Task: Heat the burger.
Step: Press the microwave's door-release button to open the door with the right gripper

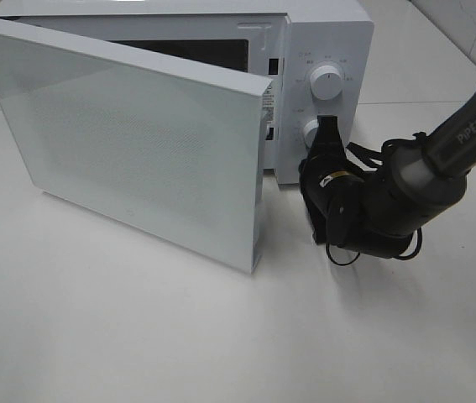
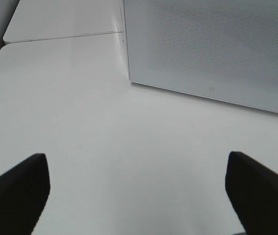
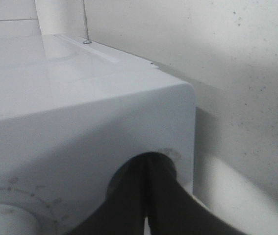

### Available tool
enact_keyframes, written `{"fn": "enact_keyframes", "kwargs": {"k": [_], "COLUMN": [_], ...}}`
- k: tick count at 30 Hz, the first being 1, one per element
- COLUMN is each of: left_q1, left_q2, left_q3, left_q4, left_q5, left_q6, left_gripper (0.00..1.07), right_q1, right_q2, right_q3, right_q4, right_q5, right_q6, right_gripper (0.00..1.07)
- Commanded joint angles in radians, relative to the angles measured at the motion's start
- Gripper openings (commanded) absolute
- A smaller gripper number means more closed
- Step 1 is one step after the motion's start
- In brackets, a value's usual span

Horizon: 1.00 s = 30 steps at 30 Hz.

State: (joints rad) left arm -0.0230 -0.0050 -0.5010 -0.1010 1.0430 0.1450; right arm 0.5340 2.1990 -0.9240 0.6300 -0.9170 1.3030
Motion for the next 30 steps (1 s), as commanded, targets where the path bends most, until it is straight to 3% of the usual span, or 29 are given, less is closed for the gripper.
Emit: {"fn": "enact_keyframes", "kwargs": {"k": [1, 18, 30], "left_q1": [0.002, 0.002, 0.002], "left_q2": [-0.018, -0.018, -0.018], "left_q3": [0.003, 0.003, 0.003], "left_q4": [-0.007, -0.007, -0.005], "left_q5": [-0.003, -0.003, -0.003], "left_q6": [0.001, 0.001, 0.001], "left_gripper": [0.89, 0.89, 0.89], "right_q1": [-0.055, -0.025, -0.017], "right_q2": [-0.02, -0.036, -0.108], "right_q3": [-0.103, -0.056, 0.073], "right_q4": [-0.046, -0.056, -0.091], "right_q5": [-0.472, -0.449, -0.09], "right_q6": [-0.016, -0.016, 0.06], "right_gripper": [0.0, 0.0, 0.0]}}
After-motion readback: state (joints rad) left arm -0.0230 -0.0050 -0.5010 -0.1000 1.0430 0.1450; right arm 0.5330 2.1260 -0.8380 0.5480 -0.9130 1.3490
